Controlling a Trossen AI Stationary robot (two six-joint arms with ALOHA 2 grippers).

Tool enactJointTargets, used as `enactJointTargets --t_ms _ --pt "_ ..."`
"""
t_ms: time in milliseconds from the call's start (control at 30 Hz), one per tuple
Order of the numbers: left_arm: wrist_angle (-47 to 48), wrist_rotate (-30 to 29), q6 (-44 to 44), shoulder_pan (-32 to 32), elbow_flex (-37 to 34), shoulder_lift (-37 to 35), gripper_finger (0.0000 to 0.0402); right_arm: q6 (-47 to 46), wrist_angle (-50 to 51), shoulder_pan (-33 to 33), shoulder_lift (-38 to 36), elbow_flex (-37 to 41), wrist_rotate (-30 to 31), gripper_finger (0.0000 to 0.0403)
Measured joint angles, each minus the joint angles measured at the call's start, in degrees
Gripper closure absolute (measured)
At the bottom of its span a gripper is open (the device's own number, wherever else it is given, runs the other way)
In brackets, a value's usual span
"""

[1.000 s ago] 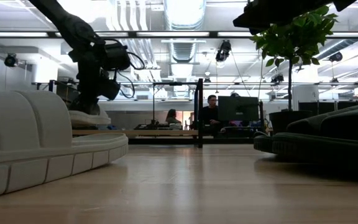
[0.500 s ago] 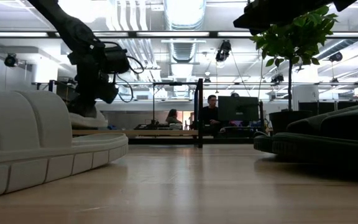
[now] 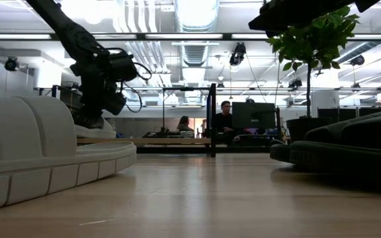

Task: Pick and place slides into the shelf
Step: Put the left gray slides on the shelf

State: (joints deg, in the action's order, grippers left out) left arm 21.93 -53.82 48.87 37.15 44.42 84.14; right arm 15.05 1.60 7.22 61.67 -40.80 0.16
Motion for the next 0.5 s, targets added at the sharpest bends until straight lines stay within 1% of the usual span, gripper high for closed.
enactJointTargets --t_ms 100,200,367,500 --pt "0.0 0.0 -0.1 0.0 0.0 0.0 0.0401 0.0 0.0 0.0 0.0 0.0 0.0 0.0325" --pt "0.0 0.4 -0.1 0.0 0.0 0.0 0.0389 0.0 0.0 0.0 0.0 0.0 0.0 0.0324" --pt "0.0 2.3 -0.1 0.1 0.0 0.0 0.0353 0.0 0.0 0.0 0.0 0.0 0.0 0.0330" --pt "0.0 2.9 0.1 0.1 0.0 -0.2 0.0316 0.0 0.0 0.0 0.0 0.0 0.0 0.0334"
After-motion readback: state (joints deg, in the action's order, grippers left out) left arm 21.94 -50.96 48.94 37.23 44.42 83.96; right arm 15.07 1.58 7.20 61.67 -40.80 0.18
